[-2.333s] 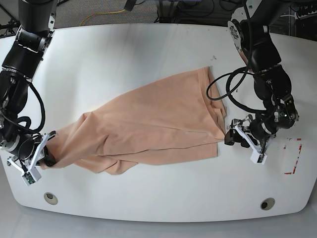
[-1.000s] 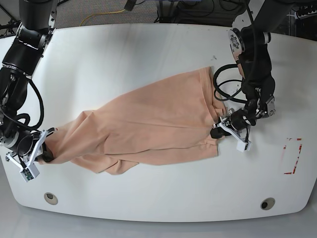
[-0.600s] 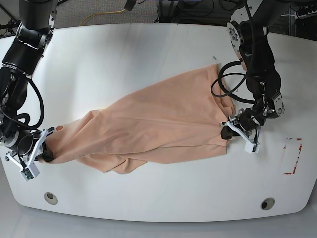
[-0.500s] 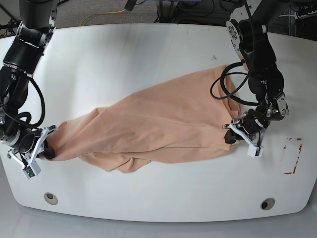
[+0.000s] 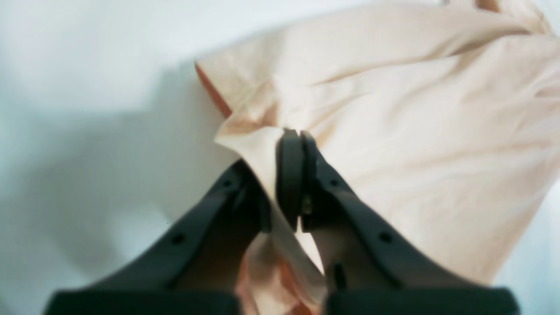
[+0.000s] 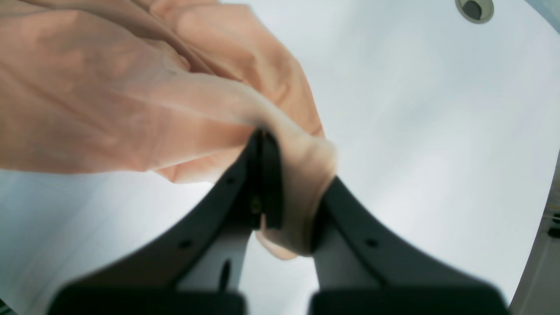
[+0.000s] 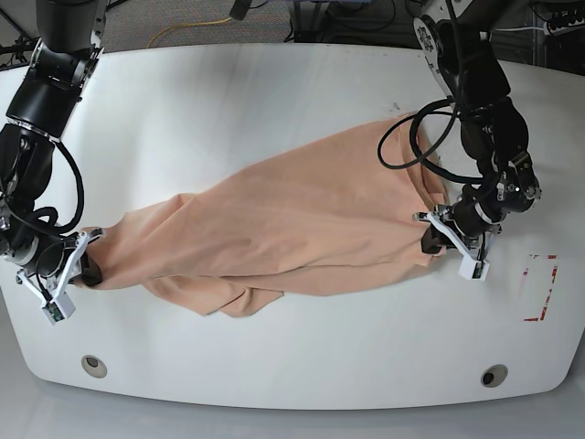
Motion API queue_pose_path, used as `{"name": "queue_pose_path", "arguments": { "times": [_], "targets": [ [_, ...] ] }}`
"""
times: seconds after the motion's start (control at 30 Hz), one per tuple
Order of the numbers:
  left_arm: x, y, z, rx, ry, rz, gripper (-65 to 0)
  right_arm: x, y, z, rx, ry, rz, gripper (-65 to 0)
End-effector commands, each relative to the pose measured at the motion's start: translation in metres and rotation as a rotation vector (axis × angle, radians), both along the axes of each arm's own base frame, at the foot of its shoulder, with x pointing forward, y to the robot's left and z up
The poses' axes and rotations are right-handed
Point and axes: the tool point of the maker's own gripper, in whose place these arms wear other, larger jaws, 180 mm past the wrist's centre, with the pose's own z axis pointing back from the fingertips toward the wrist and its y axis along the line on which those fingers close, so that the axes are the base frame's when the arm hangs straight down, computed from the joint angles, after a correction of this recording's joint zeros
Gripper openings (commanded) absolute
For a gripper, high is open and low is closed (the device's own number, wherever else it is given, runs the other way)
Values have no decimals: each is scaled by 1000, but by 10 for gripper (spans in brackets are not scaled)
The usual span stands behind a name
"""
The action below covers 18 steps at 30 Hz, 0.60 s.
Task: Fold the T-shirt properly
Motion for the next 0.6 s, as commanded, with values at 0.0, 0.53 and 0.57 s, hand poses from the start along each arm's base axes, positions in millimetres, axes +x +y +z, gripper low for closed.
{"name": "queue_pose_path", "arguments": {
  "times": [0.0,0.53,0.57],
  "targets": [
    [7,1,14,3,-34,-7,-531,7,-5,23,-6,-67,-2,-650],
    [2,9,-6,43,36,4,-453,7,-5,24,-5,-70,-2,-650],
    [3,11,-6,54,37,6,-453,7,-5,24,-5,-70,-2,-650]
  ]
}}
